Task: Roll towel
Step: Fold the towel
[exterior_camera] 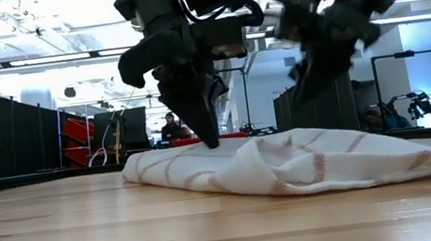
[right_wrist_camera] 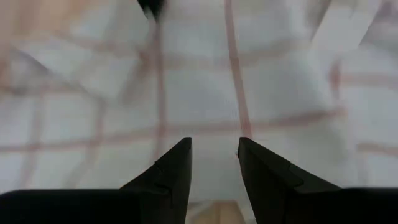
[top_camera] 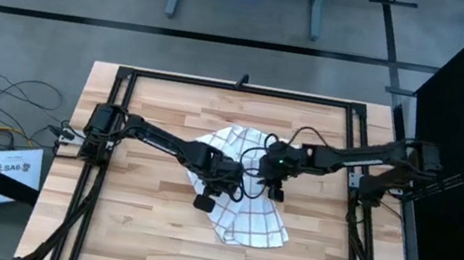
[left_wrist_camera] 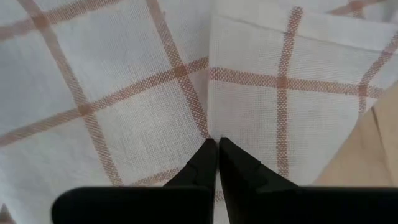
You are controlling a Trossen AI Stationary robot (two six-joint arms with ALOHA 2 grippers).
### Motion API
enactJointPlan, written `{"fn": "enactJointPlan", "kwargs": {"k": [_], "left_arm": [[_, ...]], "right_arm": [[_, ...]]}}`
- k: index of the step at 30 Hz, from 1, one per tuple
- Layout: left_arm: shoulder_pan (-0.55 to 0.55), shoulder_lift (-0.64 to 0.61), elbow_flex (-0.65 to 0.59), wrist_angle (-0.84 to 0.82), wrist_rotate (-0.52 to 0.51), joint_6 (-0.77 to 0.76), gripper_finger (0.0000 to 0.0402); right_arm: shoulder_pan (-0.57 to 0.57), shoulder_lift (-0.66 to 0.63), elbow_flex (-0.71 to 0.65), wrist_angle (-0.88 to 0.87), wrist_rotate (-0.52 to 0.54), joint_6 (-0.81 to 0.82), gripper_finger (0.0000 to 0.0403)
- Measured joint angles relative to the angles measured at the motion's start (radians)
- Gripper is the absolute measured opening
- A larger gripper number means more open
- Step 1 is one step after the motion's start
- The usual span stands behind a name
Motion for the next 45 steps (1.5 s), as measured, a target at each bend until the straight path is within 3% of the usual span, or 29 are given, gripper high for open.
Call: {"fn": "enactJointPlan", "kwargs": {"k": [7, 15, 24, 31, 33, 35, 38, 41, 43, 45], "left_arm": [[-0.013, 0.001, 0.000, -0.034, -0.003, -0.047, 0.0000], [-0.147, -0.001, 0.000, -0.229, 0.004, -0.131, 0.0000], [-0.304, -0.069, 0.000, -0.208, 0.000, -0.298, 0.0000], [-0.435, -0.096, 0.000, -0.071, -0.021, -0.403, 0.0000], [-0.455, -0.092, 0.000, -0.078, -0.082, -0.436, 0.0000], [-0.449, -0.099, -0.001, -0.142, -0.207, -0.521, 0.0000], [-0.413, -0.166, -0.002, -0.233, -0.455, -0.679, 0.0000], [-0.362, -0.239, 0.000, -0.287, -0.777, -0.850, 0.0000], [-0.275, -0.260, 0.002, -0.291, -0.819, -0.852, 0.0000], [-0.158, -0.252, 0.002, -0.299, -0.717, -0.748, 0.0000]], "right_arm": [[-0.024, 0.167, 0.003, 0.017, -0.007, -0.006, 0.0119], [-0.083, 0.185, 0.003, 0.005, -0.015, -0.059, 0.0119], [-0.131, 0.185, 0.001, -0.011, -0.028, -0.086, 0.0119], [-0.132, 0.186, 0.001, -0.013, -0.041, -0.114, 0.0119], [-0.132, 0.186, 0.000, -0.012, -0.042, -0.114, 0.0119], [-0.131, 0.186, 0.001, -0.013, -0.045, -0.115, 0.0119], [-0.129, 0.187, 0.009, -0.019, -0.048, -0.115, 0.0119], [-0.130, 0.188, 0.032, -0.029, -0.065, -0.115, 0.0119], [-0.129, 0.192, 0.052, -0.037, -0.069, -0.115, 0.0119], [-0.128, 0.193, 0.072, -0.044, -0.069, -0.114, 0.0119]]}}
